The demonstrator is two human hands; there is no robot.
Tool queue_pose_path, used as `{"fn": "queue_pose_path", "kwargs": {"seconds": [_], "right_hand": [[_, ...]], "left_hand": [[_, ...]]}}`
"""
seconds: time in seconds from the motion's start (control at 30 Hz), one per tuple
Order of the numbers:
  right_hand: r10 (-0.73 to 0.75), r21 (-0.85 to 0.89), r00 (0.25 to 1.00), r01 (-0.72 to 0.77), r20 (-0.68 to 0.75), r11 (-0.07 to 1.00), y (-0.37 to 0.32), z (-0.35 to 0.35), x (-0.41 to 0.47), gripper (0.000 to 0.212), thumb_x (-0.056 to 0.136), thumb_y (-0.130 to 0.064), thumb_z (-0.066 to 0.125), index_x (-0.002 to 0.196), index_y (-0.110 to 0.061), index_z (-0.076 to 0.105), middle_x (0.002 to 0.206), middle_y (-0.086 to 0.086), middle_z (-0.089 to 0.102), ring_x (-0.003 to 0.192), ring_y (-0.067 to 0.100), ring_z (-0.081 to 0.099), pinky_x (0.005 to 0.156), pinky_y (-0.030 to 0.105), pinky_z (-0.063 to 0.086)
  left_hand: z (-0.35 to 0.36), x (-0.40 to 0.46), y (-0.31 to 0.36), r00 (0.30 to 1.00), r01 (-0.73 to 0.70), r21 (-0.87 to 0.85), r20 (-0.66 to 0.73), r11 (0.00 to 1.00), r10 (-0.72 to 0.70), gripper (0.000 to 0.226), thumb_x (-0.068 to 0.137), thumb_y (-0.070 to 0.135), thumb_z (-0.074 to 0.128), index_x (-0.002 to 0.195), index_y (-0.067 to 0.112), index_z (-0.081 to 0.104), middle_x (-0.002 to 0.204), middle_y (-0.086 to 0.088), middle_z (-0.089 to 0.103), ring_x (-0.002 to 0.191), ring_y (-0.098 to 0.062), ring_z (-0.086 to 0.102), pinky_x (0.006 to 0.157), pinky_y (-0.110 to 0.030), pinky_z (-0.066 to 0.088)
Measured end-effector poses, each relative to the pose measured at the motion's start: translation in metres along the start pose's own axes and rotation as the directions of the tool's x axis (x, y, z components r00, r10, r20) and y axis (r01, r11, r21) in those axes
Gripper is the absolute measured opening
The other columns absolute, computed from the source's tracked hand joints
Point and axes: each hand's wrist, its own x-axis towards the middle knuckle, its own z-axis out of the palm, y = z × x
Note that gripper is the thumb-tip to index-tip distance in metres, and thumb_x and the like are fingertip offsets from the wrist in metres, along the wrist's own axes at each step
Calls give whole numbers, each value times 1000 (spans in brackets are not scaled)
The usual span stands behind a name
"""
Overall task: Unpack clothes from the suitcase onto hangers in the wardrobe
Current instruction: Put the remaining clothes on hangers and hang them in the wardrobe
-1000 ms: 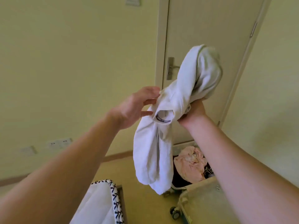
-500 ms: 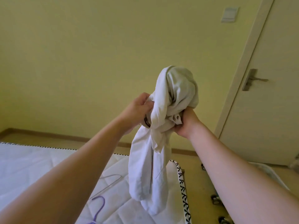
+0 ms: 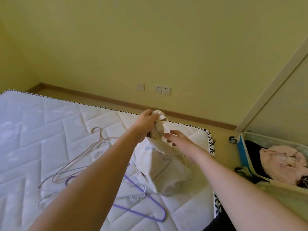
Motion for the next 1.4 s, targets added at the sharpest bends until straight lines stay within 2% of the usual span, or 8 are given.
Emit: {"fn": "queue_pose_path", "kwargs": {"seconds": [0.17,0.27,0.37,0.6,0.77,0.9,1.13,1.4], "right_hand": [[71,-536,983,31,169,844,38,40,17,27,84,-47,66,102,-28,66,104,-5,64,101,18,62,90,30,48],[27,-705,998,16,49,709,53,44,28,23,89,-39,54,72,-23,58,99,4,53,103,30,59,85,34,45],[-55,-715,998,21,-25,699,55,48,34,41,96,-42,40,98,-12,67,112,12,53,101,32,57,83,34,43],[43,-832,998,-66,-51,551,50,65,42,36,99,-5,33,133,-3,44,128,19,53,116,32,55,87,34,45],[230,-337,968,-249,-97,908,73,65,50,25,100,-15,37,106,-2,59,93,11,56,97,34,60,94,41,49],[457,129,886,-446,-74,886,76,73,43,18,96,-10,43,84,-12,57,81,9,57,69,23,54,61,36,51],[482,266,872,-445,-90,855,75,81,48,19,94,-9,46,109,-9,58,88,7,58,74,21,54,57,29,43],[341,308,856,-227,-390,924,63,57,75,24,79,-11,51,101,-8,61,84,12,59,68,28,55,64,37,48]], "left_hand": [[-29,-1,-59,978,174,-377,-39,910,-203,28,96,23,48,115,5,57,99,-13,62,88,-25,59,75,-35,49],[-51,-12,-117,908,320,33,-297,947,-296,34,92,17,40,118,1,54,112,-24,60,101,-35,59,76,-35,45],[-71,-33,-177,844,536,535,-342,653,-413,46,87,21,40,130,4,46,134,-24,47,126,-41,43,102,-44,39],[-62,-57,-211,950,294,863,-219,410,-221,47,90,32,37,133,14,46,137,-11,40,129,-34,34,111,-45,26],[-59,-58,-213,916,393,847,-326,359,-235,66,87,39,42,145,12,26,155,-15,18,143,-39,16,117,-51,16],[-73,-64,-217,868,480,804,-376,351,-324,68,88,37,43,148,10,26,153,-15,20,138,-40,23,110,-46,29],[-82,-33,-200,907,413,846,-414,338,-75,58,78,24,47,134,10,40,137,-15,38,128,-35,34,109,-45,29],[-129,53,-182,682,729,546,-625,412,-379,74,90,46,34,154,13,14,159,-20,18,146,-39,12,119,-51,1]]}}
